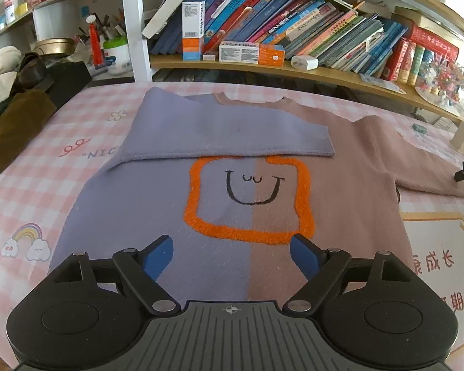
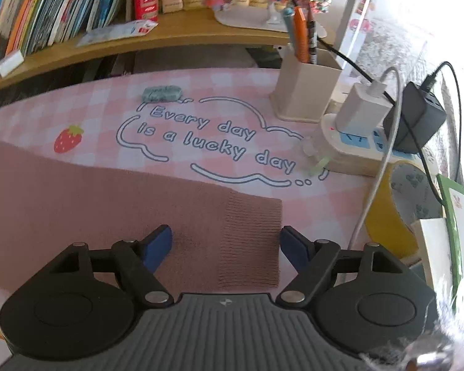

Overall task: Fold clothes
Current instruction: 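Grasp the mauve sleeve cuff with the right gripper and lift it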

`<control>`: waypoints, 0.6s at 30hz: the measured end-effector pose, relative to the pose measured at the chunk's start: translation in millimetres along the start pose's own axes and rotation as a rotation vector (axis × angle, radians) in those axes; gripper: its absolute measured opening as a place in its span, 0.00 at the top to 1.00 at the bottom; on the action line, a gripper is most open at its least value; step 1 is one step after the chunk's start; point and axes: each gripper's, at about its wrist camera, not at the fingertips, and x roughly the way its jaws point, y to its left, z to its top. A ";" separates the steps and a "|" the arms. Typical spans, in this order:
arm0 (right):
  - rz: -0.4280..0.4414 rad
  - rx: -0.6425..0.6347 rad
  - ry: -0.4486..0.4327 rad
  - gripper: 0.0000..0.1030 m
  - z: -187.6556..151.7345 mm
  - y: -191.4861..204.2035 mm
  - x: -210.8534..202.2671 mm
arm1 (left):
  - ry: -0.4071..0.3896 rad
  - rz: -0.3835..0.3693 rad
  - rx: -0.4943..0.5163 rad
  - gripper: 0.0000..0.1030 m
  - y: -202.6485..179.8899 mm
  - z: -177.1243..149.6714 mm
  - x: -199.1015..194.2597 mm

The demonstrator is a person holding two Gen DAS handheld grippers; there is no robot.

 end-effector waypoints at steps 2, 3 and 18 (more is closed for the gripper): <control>0.013 -0.004 0.000 0.31 0.3 -0.7 0.7 | -0.001 0.006 -0.008 0.17 -0.1 0.7 0.3; 0.032 -0.002 -0.001 0.34 0.5 -1.5 0.6 | -0.001 0.009 -0.011 0.17 0.0 1.1 0.3; 0.228 0.051 -0.077 0.96 17.5 6.5 -31.0 | -0.010 0.021 -0.041 0.17 14.0 -2.8 -2.6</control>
